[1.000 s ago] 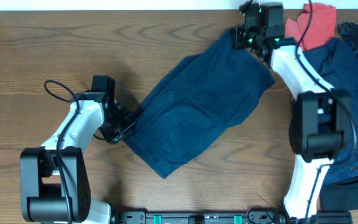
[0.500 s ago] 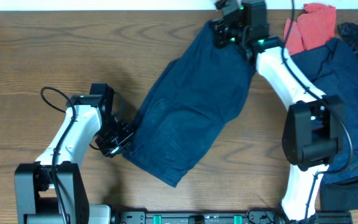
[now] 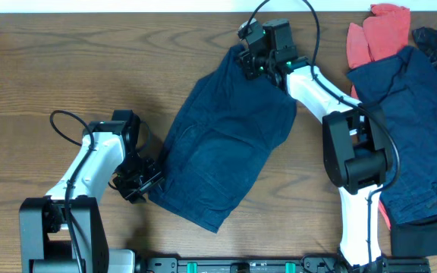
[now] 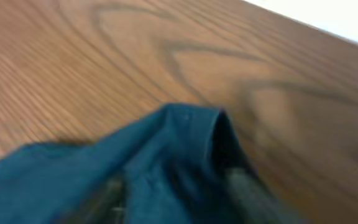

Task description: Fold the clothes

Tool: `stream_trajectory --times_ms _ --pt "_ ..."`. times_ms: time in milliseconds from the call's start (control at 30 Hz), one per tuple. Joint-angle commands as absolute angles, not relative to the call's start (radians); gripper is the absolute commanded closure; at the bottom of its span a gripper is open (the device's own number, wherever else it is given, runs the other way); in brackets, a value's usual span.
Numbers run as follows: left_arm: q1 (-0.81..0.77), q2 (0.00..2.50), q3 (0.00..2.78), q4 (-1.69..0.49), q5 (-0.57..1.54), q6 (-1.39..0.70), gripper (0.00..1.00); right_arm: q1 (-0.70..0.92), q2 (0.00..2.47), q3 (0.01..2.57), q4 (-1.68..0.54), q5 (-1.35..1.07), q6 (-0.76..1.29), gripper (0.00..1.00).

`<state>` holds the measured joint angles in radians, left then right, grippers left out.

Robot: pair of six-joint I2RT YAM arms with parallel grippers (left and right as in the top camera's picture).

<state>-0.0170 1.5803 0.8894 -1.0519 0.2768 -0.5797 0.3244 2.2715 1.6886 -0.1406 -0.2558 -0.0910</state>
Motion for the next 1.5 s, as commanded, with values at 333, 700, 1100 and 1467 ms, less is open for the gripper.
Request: stream_trajectory --times_ms 333,700,1100,1467 --pt "0.005 1.42 0.977 -1.064 0.242 -0.638 0.34 0.113 2.079 1.696 -0.532 -0.139 -0.061 0.41" --pt "-0.094 1.42 0.952 -0.978 0.355 -0.638 0.48 0.121 2.196 1.693 -0.645 -0.171 -0.14 0.38" --pt "-0.239 1.509 0.92 -0.923 0.339 -0.638 0.47 0.154 2.299 1.692 -0.609 -0.218 -0.14 0.3" --pt "-0.239 1.617 0.906 -0.91 0.201 -0.636 0.32 0.147 2.322 1.692 -0.675 -0.208 -0.139 0.99"
